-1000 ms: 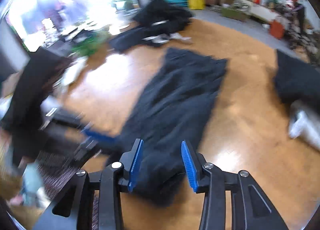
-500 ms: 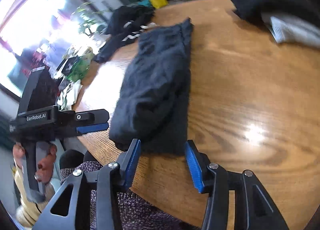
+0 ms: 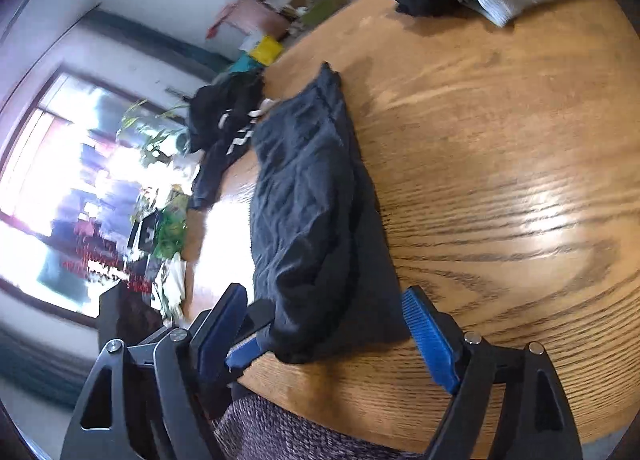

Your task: Fold clothes

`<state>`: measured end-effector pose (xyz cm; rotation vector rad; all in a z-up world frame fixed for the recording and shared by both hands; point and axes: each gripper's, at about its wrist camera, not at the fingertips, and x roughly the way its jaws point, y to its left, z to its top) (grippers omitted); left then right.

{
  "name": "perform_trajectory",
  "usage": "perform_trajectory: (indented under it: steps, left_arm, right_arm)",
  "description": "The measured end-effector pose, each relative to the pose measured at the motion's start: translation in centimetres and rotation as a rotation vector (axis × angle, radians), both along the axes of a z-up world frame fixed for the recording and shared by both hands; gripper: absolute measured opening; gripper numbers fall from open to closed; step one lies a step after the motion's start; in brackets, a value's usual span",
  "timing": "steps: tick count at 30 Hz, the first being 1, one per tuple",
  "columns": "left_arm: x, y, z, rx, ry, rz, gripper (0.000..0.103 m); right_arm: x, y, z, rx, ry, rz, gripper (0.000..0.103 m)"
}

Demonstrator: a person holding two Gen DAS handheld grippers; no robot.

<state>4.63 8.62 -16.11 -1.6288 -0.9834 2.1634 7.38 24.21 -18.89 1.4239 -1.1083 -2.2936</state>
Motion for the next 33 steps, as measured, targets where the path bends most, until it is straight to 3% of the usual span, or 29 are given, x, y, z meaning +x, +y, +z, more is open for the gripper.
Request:
perform_trajectory:
  steps: [5,9,14,16,18,20,22,26,33]
  left_arm:
    - [0.2,-0.3,-0.4,0.029,0.002,0.009,0.063]
    - [0.2,-0.6,-0.5,0.051,0.003,0.014,0.063]
    - [0.1,-0.7,-0.7,0.062,0.010,0.031,0.063]
    - [0.1,-0.6,-0.7,0.045,0.014,0.039,0.055]
    - [0.2,0.0,-0.3,0.000,0.013,0.025,0.041]
    - [0.4,0.8,0.6,-0.042,0.027,-0.005,0.031]
    - [0.9,1.4,1.2,-0.050,0.014,-0.046,0.028]
    - [3.1,1.5,0.9,0.020,-0.053,-0.116,0.027]
    - [6.6,0.2,1.4,0.231,-0.150,-0.173,0.027]
  right_arm:
    - [-0.4,0.3,-2.0,-0.037,-0.074,-0.085,0.084]
    - [-0.1,1.1,-3.5,-0.137,-0.102,-0.126,0.082]
    - [-1.0,0.4,-3.2,-0.100,-0.110,-0.104,0.084]
    - [-1.2,0.1,-3.2,-0.070,-0.113,-0.094,0.069]
    - [-1.3,0.1,-3.3,-0.049,-0.111,-0.086,0.056]
    - [-0.9,0.2,-3.4,-0.042,-0.103,-0.071,0.049]
    - [-0.5,-0.1,-2.8,-0.009,-0.088,-0.042,0.045]
    - [1.9,-0.3,-1.9,0.083,-0.075,0.011,0.044]
    - [7.2,1.1,-0.6,0.032,-0.109,0.063,0.045]
